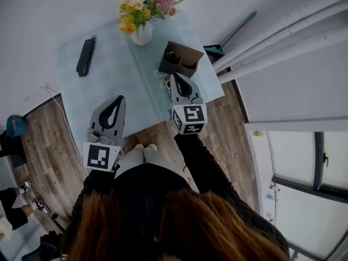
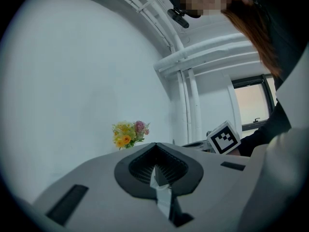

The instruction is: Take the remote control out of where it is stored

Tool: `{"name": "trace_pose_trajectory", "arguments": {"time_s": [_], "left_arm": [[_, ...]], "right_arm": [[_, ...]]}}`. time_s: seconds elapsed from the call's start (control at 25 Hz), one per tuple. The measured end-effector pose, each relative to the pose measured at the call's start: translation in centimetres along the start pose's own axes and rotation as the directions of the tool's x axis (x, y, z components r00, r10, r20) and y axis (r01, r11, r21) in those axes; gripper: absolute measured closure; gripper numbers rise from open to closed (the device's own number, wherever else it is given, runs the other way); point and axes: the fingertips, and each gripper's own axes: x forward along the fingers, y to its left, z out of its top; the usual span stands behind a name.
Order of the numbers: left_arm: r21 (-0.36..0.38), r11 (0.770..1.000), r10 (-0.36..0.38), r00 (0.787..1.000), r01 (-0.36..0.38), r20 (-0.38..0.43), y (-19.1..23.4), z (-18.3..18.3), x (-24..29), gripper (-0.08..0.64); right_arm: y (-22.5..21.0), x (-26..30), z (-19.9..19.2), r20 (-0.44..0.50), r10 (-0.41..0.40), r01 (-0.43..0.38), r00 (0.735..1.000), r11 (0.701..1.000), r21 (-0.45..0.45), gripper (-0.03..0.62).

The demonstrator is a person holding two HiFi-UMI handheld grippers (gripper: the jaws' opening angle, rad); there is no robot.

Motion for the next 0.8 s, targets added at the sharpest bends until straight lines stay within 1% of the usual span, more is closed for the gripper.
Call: {"name": "trace_pose_trajectory", "arguments": {"time_s": [0.16,0.28,0.44,0.8], "left_arm": [[-0.003,1.0,-0.001,1.0,0.001,-0.003,0.0,-0.2,-0.1,0.555],[-0.005,1.0,0.004,1.0,-0.004,-0.013,0.2,-0.4,-0.1,0.555],[0.002,1.0,0.018,1.0,-0.018,-0.007,0.6,-0.1,-0.1,0.555],[-0.012,0.998,0.056,0.998,-0.057,-0.033,1.5,-0.6,-0.7,0.555]], "right_arm": [[-1.0,1.6,0.5,-0.014,-0.009,0.009,1.0,1.0,0.0,0.577],[-1.6,3.0,0.6,-0.042,-0.014,0.014,0.999,1.0,-0.012,0.575],[-2.8,5.2,-0.5,-0.088,-0.026,0.023,0.996,0.999,-0.035,0.575],[-4.5,9.4,-3.1,-0.177,-0.055,0.051,0.983,0.998,-0.026,0.571]]}}
